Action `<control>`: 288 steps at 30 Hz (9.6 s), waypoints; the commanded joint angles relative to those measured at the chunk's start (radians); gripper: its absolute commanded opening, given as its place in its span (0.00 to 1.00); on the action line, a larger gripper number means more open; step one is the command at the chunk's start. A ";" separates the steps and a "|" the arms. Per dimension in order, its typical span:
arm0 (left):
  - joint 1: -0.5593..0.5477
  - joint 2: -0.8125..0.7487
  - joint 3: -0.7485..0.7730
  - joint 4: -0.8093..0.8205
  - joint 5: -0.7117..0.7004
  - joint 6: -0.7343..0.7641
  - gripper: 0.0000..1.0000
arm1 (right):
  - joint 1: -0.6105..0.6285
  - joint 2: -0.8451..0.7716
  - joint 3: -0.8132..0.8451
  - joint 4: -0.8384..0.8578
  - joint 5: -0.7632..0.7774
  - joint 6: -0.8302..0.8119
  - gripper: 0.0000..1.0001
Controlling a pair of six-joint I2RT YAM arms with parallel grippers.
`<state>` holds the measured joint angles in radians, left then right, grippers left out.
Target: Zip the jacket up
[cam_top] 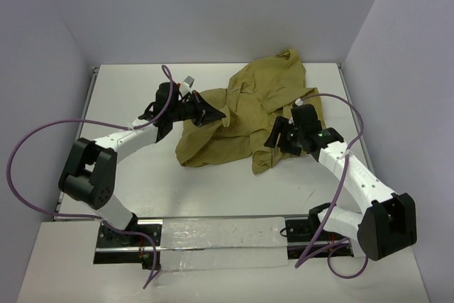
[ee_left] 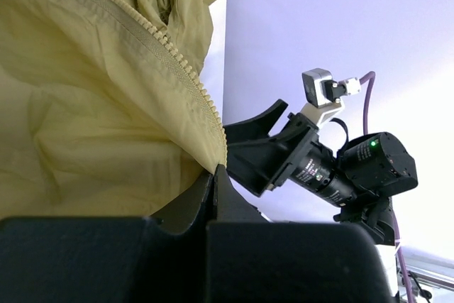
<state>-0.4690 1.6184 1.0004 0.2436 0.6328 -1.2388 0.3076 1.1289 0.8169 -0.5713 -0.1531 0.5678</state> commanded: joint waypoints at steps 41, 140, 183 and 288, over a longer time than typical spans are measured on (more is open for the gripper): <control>0.006 -0.032 0.043 -0.043 -0.007 0.071 0.00 | 0.150 0.344 0.159 0.697 -0.460 0.305 0.40; -0.059 -0.065 -0.143 0.367 0.122 0.019 0.39 | 0.110 0.178 0.191 0.469 -0.450 0.297 0.00; -0.040 -0.110 -0.200 0.366 0.106 -0.003 0.00 | 0.085 0.165 0.257 0.321 -0.385 0.233 0.67; -0.094 -0.081 -0.065 0.196 0.024 0.061 0.00 | -0.042 0.009 -0.239 0.500 -0.226 -0.117 0.73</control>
<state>-0.5516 1.5260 0.8854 0.4282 0.6582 -1.1915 0.2657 1.1595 0.5837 -0.1133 -0.3481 0.4781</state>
